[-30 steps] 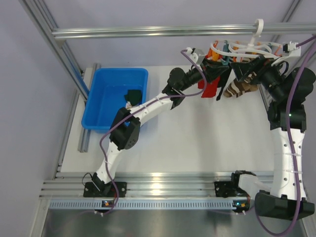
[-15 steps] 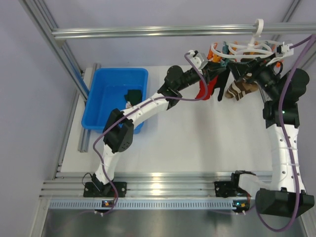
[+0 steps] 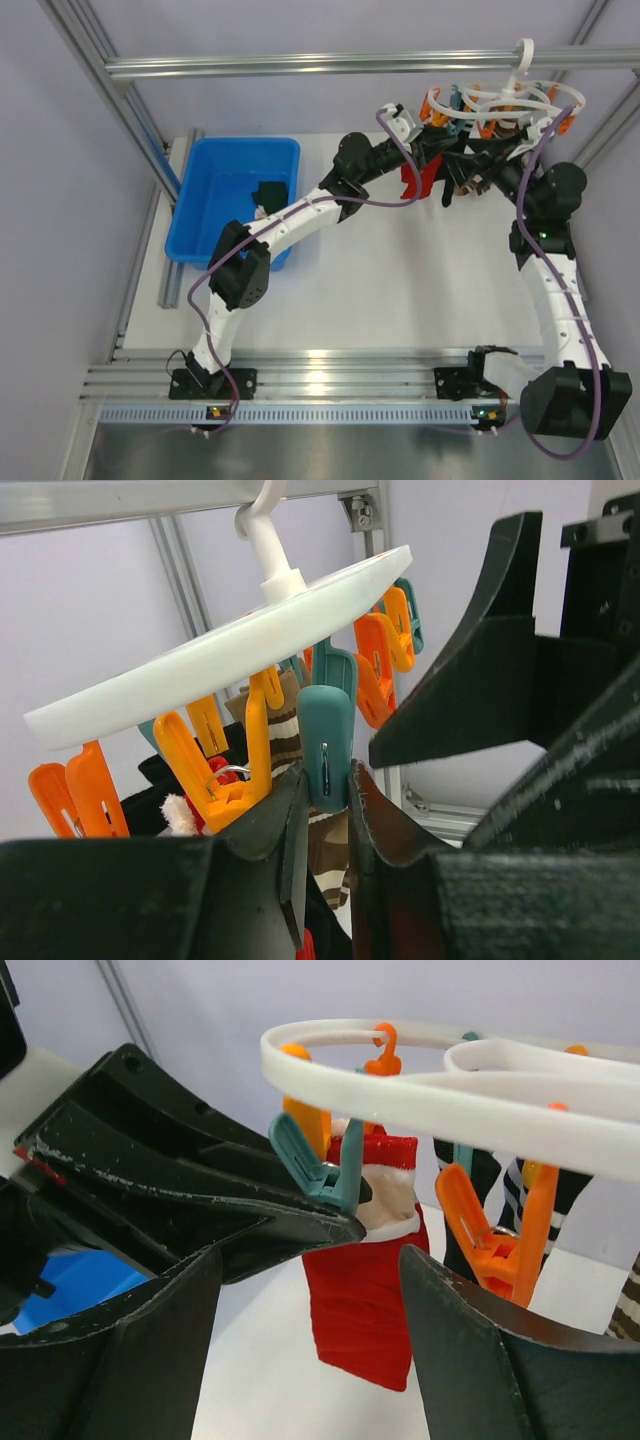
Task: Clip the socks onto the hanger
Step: Open the clamp at the hanger.
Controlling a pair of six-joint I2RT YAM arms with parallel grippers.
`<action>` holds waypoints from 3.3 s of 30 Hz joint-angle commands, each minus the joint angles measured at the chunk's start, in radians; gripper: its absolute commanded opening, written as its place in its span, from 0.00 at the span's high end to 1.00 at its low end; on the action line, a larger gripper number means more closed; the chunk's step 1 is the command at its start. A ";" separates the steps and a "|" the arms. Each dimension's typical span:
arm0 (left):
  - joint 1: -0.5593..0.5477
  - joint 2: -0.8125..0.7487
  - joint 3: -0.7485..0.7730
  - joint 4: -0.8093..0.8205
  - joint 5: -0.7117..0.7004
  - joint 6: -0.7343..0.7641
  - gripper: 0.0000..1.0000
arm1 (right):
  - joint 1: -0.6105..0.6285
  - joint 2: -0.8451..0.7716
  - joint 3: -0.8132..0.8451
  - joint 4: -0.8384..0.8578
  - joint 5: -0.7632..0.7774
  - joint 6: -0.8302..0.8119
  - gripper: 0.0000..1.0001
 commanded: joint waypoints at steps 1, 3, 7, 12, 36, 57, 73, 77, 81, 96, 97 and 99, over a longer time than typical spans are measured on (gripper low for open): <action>-0.014 -0.063 0.016 0.011 0.058 0.015 1.00 | 0.028 -0.049 -0.050 0.238 0.019 -0.047 0.30; -0.014 -0.062 0.016 0.013 0.060 0.015 1.00 | 0.034 -0.046 -0.078 0.295 0.032 -0.042 0.31; -0.015 -0.062 0.012 0.017 0.064 0.013 1.00 | 0.040 -0.033 -0.090 0.367 0.069 -0.016 0.33; -0.017 -0.059 0.010 0.025 0.067 0.013 1.00 | 0.040 -0.014 -0.073 0.404 0.080 0.042 0.36; -0.027 -0.049 0.012 0.011 0.086 0.015 1.00 | 0.125 0.044 -0.045 0.476 0.235 -0.016 0.46; -0.035 -0.045 0.013 -0.007 0.104 0.015 1.00 | 0.157 0.083 -0.013 0.509 0.310 -0.022 0.65; -0.035 -0.065 0.003 -0.013 0.069 0.018 1.00 | 0.157 0.066 0.028 0.417 0.280 0.088 1.00; -0.035 -0.056 0.023 -0.018 0.072 0.018 1.00 | 0.158 0.055 0.030 0.372 0.258 0.090 0.69; -0.034 -0.056 0.018 -0.016 0.078 0.016 1.00 | 0.148 0.043 0.025 0.349 0.255 0.073 0.53; -0.021 -0.053 0.012 0.003 0.096 -0.024 1.00 | 0.053 0.033 0.039 0.341 0.161 0.085 0.59; -0.021 -0.051 0.012 0.008 0.101 -0.033 1.00 | 0.050 0.033 0.039 0.351 0.152 0.090 0.62; -0.020 -0.048 0.012 0.028 0.118 -0.048 1.00 | 0.043 0.038 0.042 0.351 0.138 0.096 0.61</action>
